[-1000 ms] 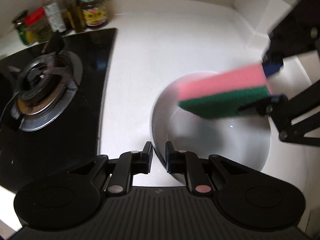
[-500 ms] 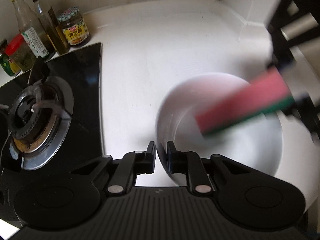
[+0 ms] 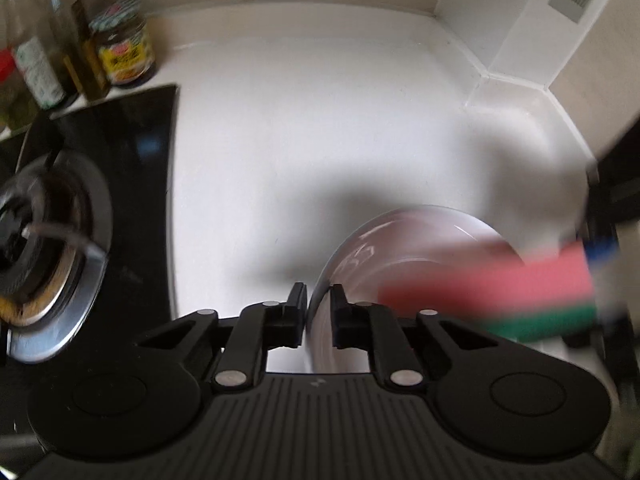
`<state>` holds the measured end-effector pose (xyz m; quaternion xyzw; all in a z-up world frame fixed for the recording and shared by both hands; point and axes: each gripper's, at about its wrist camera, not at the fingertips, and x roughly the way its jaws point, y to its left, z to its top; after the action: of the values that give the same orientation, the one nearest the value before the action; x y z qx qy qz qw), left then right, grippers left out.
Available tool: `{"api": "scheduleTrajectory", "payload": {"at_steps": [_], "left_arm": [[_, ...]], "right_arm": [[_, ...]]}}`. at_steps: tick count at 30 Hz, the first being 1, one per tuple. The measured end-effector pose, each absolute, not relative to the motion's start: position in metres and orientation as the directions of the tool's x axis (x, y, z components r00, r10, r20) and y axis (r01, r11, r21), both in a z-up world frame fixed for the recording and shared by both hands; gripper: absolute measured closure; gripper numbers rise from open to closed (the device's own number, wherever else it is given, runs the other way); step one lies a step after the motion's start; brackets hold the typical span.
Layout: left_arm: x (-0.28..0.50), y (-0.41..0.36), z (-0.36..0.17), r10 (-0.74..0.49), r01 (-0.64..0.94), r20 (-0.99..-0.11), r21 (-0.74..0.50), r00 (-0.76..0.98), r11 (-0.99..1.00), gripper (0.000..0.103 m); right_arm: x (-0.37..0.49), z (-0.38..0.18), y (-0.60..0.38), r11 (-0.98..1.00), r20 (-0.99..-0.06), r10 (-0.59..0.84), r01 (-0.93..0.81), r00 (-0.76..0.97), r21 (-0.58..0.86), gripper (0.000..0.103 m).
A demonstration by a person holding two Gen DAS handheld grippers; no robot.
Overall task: Clean bowl
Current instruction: 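Rub the sponge around the bowl interior while the left gripper rotates the bowl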
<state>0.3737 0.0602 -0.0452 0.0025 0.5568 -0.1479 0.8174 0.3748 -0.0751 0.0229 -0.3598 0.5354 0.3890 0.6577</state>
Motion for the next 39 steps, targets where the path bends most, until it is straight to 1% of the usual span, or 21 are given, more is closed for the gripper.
{"api": "scheduleTrajectory", "payload": {"at_steps": [2,4,9,13,18,23,26,27,30,32,34,35,36,39], "left_arm": [[0.363,0.066,-0.044,-0.227,0.193,-0.918,-0.171,0.324,0.966,0.093],[0.348,0.068,-0.045,-0.217,0.14,-0.922,-0.18,0.32,0.974,0.093],[0.322,0.065,-0.051,-0.185,0.055,-0.927,-0.177,0.327,0.983,0.089],[0.322,0.057,-0.063,-0.185,0.095,-0.937,-0.164,0.296,0.982,0.085],[0.324,0.059,-0.067,-0.204,0.159,-0.934,-0.163,0.291,0.974,0.08],[0.321,0.058,-0.067,-0.183,0.187,-0.921,-0.124,0.343,0.974,0.081],[0.322,0.051,-0.066,-0.117,0.201,-0.909,-0.038,0.401,0.979,0.083],[0.324,0.05,-0.066,-0.111,0.206,-0.906,-0.027,0.409,0.978,0.084],[0.338,0.049,-0.065,-0.144,0.223,-0.905,-0.056,0.401,0.973,0.085],[0.344,0.046,-0.066,-0.15,0.24,-0.901,-0.053,0.406,0.969,0.085],[0.354,0.04,-0.067,-0.152,0.262,-0.896,-0.042,0.416,0.964,0.083],[0.359,0.037,-0.068,-0.155,0.273,-0.895,-0.039,0.417,0.961,0.081],[0.362,0.036,-0.069,-0.158,0.281,-0.895,-0.038,0.417,0.959,0.079],[0.377,0.03,-0.071,-0.162,0.31,-0.893,-0.026,0.42,0.95,0.077]], "right_arm": [[0.372,0.025,-0.072,0.387,-0.979,0.108,-0.915,0.171,-0.117,0.08],[0.369,0.026,-0.068,0.33,-0.976,0.11,-0.933,0.189,-0.144,0.079],[0.359,0.024,-0.048,0.059,-0.976,0.092,-0.979,0.198,-0.193,0.079],[0.352,0.021,-0.034,-0.151,-0.976,0.052,-0.965,0.21,-0.215,0.079],[0.346,0.016,-0.016,-0.387,-0.972,0.008,-0.896,0.233,-0.218,0.079],[0.353,0.004,-0.022,-0.318,-0.968,-0.059,-0.924,0.245,-0.214,0.08],[0.352,0.001,-0.032,-0.238,-0.971,-0.107,-0.954,0.213,-0.183,0.08],[0.35,0.002,-0.037,-0.2,-0.974,-0.116,-0.965,0.194,-0.168,0.079],[0.345,0.006,-0.046,-0.056,-0.988,-0.124,-0.994,0.097,-0.091,0.079],[0.341,0.01,-0.051,0.067,-0.997,-0.077,-0.998,-0.002,-0.003,0.079],[0.34,0.013,-0.053,0.146,-0.999,-0.024,-0.988,-0.048,0.044,0.079],[0.34,0.015,-0.053,0.21,-0.997,0.027,-0.974,-0.078,0.082,0.079],[0.341,0.016,-0.054,0.263,-0.992,0.072,-0.958,-0.099,0.115,0.079],[0.357,0.015,-0.067,0.451,-0.971,0.207,-0.87,-0.115,0.199,0.079]]}}
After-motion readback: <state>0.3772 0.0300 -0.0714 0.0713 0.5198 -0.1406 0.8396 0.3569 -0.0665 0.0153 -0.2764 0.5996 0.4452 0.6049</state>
